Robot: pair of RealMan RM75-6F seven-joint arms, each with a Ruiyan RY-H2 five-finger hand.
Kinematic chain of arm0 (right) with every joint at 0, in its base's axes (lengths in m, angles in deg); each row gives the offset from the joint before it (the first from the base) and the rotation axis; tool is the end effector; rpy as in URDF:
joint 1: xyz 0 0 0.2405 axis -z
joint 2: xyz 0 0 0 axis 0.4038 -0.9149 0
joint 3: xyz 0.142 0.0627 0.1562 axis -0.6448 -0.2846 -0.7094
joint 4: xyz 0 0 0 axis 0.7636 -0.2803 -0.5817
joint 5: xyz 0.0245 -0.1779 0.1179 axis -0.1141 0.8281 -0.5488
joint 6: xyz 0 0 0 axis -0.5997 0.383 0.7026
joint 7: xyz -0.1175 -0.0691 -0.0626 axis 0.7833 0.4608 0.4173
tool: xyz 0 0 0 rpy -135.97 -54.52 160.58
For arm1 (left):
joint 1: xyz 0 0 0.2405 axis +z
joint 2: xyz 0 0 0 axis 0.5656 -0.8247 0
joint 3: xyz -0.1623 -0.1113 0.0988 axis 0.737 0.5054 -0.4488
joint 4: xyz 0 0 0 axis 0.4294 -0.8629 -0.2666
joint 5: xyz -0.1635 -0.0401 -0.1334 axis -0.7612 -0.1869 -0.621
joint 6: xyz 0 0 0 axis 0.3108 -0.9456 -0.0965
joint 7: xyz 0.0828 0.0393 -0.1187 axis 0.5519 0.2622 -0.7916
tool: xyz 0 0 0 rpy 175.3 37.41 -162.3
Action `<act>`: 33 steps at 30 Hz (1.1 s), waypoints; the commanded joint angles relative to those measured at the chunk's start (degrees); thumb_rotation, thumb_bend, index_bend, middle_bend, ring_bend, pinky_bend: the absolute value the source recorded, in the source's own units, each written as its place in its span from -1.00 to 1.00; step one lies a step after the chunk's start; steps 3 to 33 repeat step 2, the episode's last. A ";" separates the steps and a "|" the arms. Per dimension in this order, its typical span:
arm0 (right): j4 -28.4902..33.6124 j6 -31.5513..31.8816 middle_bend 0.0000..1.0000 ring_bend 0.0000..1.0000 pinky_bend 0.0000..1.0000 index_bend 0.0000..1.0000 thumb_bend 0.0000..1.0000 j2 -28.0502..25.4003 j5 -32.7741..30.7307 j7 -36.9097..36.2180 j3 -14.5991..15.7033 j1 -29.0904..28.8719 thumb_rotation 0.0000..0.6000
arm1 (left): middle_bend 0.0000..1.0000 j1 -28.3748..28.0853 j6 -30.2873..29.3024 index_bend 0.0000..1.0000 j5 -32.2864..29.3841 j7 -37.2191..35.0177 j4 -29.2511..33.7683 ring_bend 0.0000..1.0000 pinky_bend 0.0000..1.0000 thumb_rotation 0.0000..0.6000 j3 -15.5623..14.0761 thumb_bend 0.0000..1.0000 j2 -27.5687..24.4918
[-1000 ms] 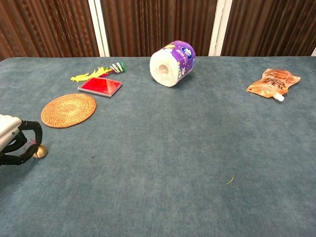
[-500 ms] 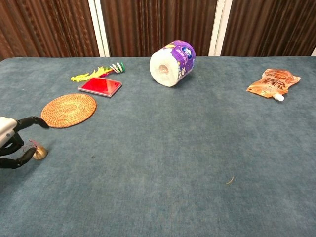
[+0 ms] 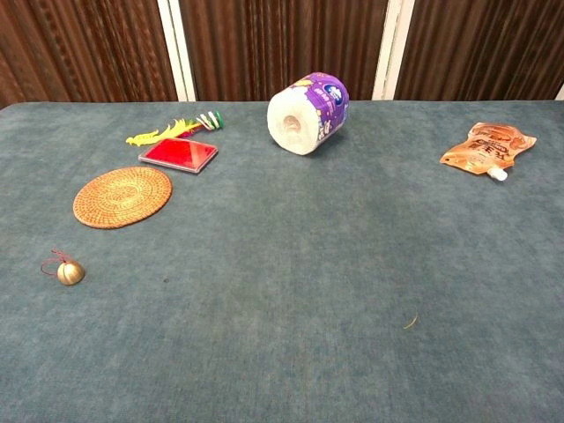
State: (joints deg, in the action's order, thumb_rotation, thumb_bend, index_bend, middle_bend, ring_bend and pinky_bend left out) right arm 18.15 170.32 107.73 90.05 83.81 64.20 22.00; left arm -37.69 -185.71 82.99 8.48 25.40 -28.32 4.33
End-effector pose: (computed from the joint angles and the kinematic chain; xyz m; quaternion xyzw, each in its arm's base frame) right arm -0.2564 -0.1179 0.0972 0.7203 -0.3695 0.3392 0.4792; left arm -0.2565 0.1230 0.1107 -0.6416 -0.3676 -0.4019 0.5401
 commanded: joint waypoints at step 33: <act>0.26 -0.34 -1.00 -1.00 -1.00 -1.00 -0.65 -0.15 0.45 0.06 0.33 -0.10 1.00 | -1.00 2.31 0.82 -0.95 -0.08 1.90 4.17 -1.00 -0.89 1.00 -2.02 -0.16 -3.99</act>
